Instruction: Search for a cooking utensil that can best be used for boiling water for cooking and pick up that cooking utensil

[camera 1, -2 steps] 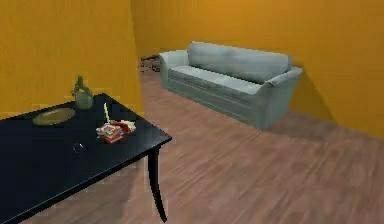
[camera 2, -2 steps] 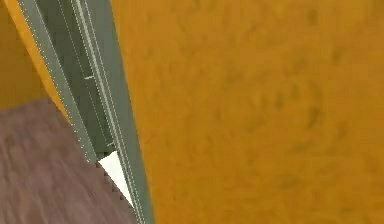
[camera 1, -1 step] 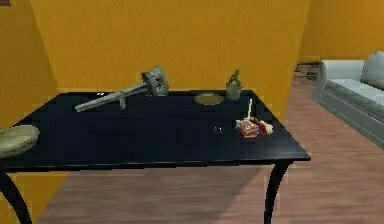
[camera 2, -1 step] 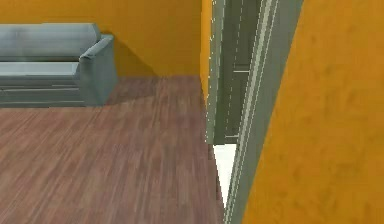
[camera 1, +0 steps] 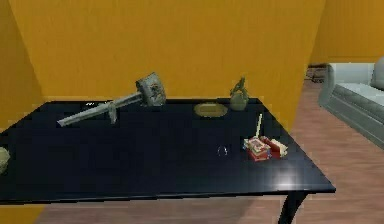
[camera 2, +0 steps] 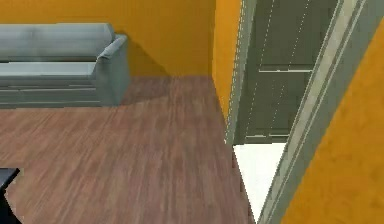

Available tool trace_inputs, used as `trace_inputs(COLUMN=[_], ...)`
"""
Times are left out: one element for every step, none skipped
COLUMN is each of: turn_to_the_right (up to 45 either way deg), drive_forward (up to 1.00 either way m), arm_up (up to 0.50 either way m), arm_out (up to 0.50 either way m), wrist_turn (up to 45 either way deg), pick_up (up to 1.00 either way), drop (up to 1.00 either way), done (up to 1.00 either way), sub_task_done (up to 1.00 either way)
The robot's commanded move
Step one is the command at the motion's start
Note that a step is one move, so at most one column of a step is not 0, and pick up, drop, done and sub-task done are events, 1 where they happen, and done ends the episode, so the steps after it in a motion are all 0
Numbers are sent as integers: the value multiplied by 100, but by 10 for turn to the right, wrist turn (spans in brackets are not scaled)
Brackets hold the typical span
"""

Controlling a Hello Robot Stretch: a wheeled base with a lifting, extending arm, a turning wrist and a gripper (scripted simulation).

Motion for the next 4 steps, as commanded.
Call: trace_inputs(turn_to_the_right=[450, 450, 90, 0], drive_forward=[0, 0, 0, 90], arm_up=[0, 0, 0, 0], arm_out=[0, 0, 0, 0], wrist_turn=[0, 0, 0, 0], pick_up=[0, 0, 0, 0], drop=[0, 0, 0, 0], done=[0, 0, 0, 0], sub_task_done=[0, 0, 0, 0])
